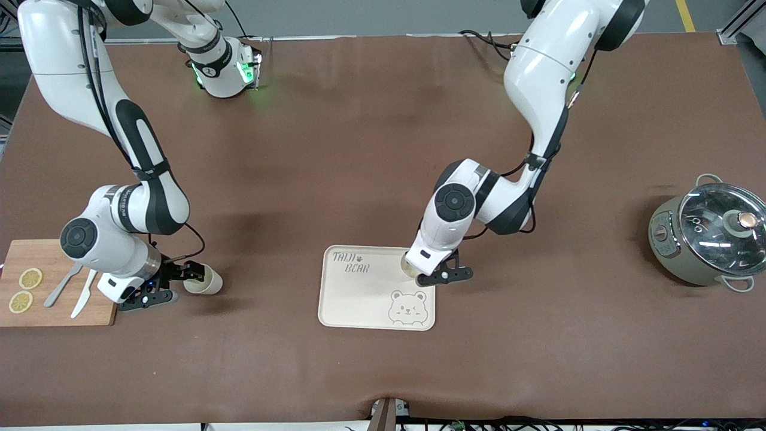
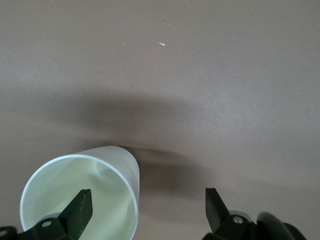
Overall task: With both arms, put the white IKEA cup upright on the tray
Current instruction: 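Lower the held cup upright onto the tray and open the left gripper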
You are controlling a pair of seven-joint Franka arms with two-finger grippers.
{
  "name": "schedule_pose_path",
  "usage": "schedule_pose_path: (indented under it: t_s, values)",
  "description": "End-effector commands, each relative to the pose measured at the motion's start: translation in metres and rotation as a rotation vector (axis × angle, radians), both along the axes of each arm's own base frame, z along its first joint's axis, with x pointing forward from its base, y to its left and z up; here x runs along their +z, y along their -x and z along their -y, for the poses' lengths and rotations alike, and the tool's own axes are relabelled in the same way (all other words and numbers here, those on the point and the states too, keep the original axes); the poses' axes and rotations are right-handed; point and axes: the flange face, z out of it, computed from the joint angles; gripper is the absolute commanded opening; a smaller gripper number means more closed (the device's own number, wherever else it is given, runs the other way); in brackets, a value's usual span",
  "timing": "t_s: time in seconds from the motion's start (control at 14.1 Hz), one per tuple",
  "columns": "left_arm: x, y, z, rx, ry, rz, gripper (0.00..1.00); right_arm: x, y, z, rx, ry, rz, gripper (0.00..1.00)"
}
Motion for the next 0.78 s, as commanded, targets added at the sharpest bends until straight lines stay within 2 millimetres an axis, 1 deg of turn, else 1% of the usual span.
schedule_pose_path:
  t_s: [0.0, 0.43, 0.5, 0.64, 0.71]
  values:
    - [0.0007, -0.0089, 0.0037, 0.014, 0.014, 0.036, 0.00, -0.0016, -0.0058, -0.0025, 0.010, -0.013, 0.012, 1.00]
    - [-0.0023, -0.0107, 0.0035, 0.015, 0.022, 0.047, 0.00, -0.0047, -0.0062, -0.0055, 0.014, -0.012, 0.016, 1.00]
    - [-0.0037, -0.0112, 0.0025, 0.017, 0.023, 0.048, 0.00, -0.0058, -0.0060, -0.0055, 0.014, -0.012, 0.015, 0.93]
    - [-0.0037, -0.0119, 0.0016, 0.015, 0.023, 0.049, 0.00, -0.0051, -0.0065, -0.0055, 0.012, -0.012, 0.016, 0.67]
    - [-0.0036, -0.0112, 0.0028, 0.011, 0.022, 0.051, 0.17, -0.0051, -0.0065, -0.0065, 0.014, -0.012, 0.016, 0.57]
